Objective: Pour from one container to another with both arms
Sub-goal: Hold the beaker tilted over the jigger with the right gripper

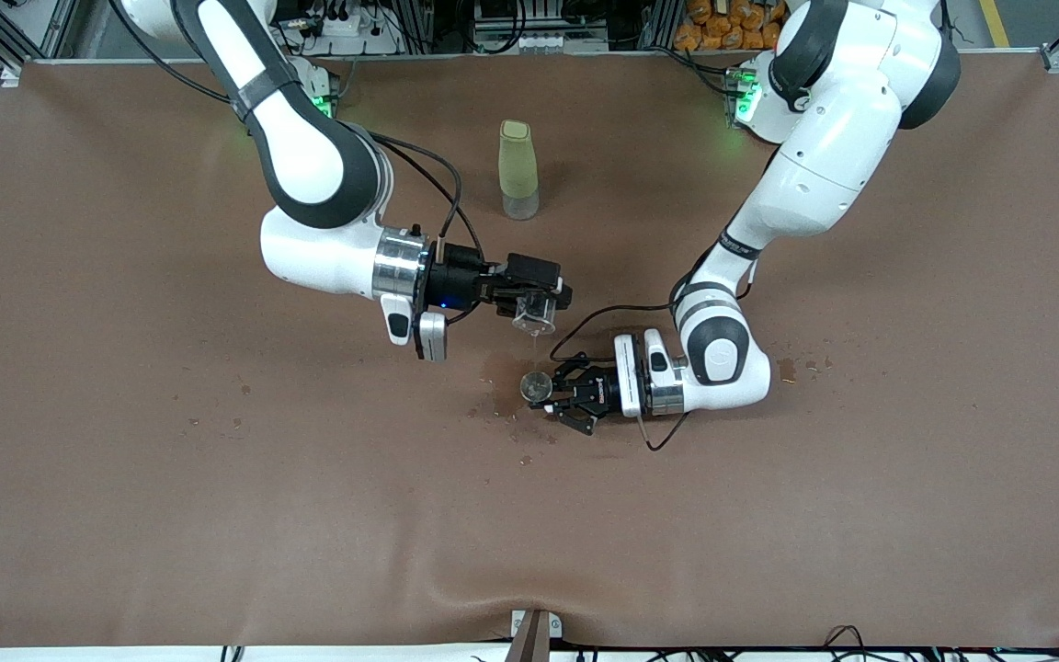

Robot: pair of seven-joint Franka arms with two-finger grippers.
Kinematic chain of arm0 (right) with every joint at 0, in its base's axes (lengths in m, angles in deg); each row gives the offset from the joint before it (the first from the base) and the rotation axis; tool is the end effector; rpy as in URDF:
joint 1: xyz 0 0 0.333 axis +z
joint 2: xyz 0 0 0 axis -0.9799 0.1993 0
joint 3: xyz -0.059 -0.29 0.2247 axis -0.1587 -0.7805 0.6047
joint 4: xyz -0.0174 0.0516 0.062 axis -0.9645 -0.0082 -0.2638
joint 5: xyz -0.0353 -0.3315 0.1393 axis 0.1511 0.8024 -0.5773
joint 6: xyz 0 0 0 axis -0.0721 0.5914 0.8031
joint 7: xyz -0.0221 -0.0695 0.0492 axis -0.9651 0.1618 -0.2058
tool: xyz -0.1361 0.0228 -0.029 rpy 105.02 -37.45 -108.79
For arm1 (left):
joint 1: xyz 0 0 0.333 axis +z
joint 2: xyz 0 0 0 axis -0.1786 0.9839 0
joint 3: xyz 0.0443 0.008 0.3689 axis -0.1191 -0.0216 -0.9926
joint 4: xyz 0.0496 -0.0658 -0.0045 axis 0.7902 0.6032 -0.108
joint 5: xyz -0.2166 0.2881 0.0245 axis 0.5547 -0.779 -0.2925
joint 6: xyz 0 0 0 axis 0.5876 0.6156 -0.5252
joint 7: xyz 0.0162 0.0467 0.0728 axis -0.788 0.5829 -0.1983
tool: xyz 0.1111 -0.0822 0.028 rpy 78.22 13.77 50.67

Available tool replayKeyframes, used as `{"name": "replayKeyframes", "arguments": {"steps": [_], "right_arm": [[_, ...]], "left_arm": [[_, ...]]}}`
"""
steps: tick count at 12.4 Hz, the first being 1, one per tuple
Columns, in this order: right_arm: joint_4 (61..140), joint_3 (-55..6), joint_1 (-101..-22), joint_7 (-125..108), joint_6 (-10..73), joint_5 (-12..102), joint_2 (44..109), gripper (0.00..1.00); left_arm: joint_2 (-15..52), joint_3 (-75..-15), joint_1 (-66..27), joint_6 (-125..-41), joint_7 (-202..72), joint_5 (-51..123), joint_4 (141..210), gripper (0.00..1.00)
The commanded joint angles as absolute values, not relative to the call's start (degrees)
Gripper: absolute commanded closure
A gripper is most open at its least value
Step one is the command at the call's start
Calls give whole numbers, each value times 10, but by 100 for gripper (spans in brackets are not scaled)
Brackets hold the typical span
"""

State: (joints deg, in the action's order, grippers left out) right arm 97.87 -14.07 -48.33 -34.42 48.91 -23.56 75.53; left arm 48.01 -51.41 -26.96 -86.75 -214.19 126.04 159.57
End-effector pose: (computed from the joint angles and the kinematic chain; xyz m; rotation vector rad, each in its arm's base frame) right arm 0.5640 0.4398 0.4838 -1.6978 0.1550 -0.1013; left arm 0.6522 -0.3934 0.1904 1.3356 -1.3063 1.1974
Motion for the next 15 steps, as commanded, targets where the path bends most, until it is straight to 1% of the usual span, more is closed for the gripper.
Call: {"name": "replayKeyframes", "arguments": {"steps": [1, 15], "right_arm": [[985, -146, -473, -332, 490, -260, 742, 100], [986, -146, -463, -309, 491, -355, 743, 100]], "left_arm": [[459, -512, -266, -864, -2134, 1252, 1616, 100], [460, -512, -266, -864, -2134, 1251, 1617, 100]]}}
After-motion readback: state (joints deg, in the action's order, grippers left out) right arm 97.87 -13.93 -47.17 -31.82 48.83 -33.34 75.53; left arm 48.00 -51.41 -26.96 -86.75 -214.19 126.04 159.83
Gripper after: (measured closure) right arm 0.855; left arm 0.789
